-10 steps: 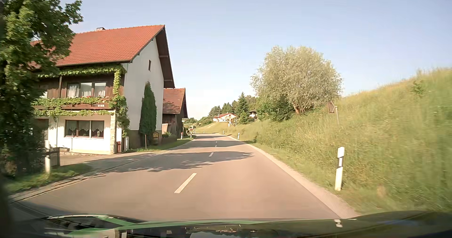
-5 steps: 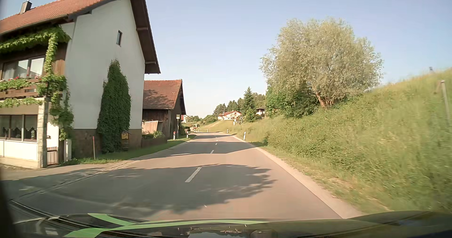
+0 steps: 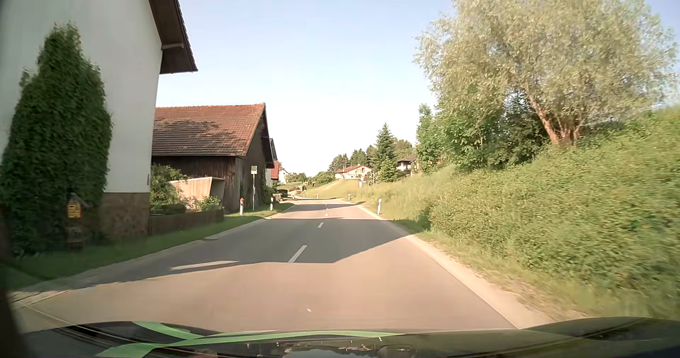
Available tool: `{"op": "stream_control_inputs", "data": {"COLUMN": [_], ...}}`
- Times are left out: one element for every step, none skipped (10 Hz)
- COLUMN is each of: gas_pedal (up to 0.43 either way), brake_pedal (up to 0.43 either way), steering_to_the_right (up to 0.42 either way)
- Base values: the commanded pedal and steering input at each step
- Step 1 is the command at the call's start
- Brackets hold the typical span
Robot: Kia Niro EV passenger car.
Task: Follow the waypoints while adhering to traffic rules and regulations
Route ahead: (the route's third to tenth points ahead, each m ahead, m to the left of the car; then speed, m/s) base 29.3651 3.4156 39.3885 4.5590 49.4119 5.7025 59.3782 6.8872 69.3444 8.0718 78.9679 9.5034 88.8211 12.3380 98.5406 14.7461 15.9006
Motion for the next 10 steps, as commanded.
{"op": "stream_control_inputs", "data": {"gas_pedal": [0.13, 0.11, 0.11, 0.11, 0.11, 0.118, 0.118, 0.11, 0.098, 0.098], "brake_pedal": [0.0, 0.0, 0.0, 0.0, 0.0, 0.0, 0.0, 0.0, 0.0, 0.0], "steering_to_the_right": [-0.015, -0.015, -0.014, -0.014, -0.014, -0.015, -0.014, -0.014, -0.015, -0.014]}}
